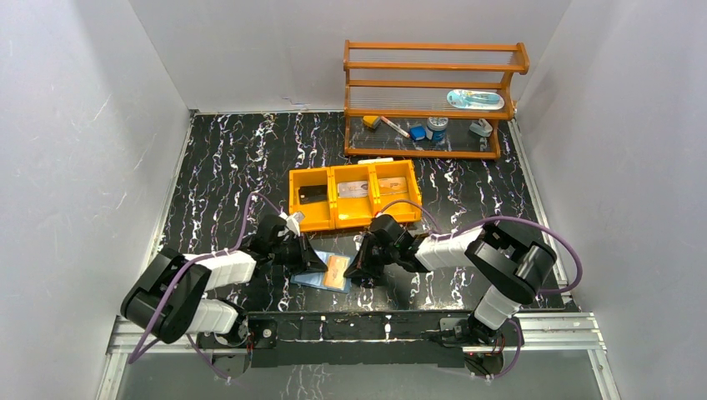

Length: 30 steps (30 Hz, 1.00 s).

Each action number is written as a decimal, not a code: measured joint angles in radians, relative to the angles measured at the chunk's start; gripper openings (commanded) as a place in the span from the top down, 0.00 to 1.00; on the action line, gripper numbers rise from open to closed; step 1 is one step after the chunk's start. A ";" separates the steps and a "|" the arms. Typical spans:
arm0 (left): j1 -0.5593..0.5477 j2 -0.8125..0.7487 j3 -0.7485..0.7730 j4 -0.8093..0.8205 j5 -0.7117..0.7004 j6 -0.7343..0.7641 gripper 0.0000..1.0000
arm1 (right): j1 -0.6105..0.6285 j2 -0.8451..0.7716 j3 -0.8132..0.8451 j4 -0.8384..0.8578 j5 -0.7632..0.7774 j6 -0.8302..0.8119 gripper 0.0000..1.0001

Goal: Take the credit cards out of the card holder

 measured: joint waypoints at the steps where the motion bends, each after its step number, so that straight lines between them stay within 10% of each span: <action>1: 0.005 0.010 -0.004 0.020 0.011 -0.001 1.00 | -0.003 0.000 -0.002 0.000 -0.004 0.000 1.00; 11: 0.006 0.001 0.024 -0.036 0.013 0.040 1.00 | -0.008 -0.003 -0.001 -0.002 -0.020 0.001 0.75; 20: -0.050 -0.101 0.042 -0.217 -0.058 0.063 1.00 | 0.024 0.004 0.076 -0.109 0.015 -0.045 0.96; 24: -0.060 -0.128 0.048 -0.267 -0.086 0.064 1.00 | 0.039 0.004 0.108 -0.164 0.041 -0.067 0.75; 30: -0.072 -0.178 0.108 -0.352 -0.101 0.073 1.00 | 0.044 -0.007 0.111 -0.185 0.071 -0.076 0.75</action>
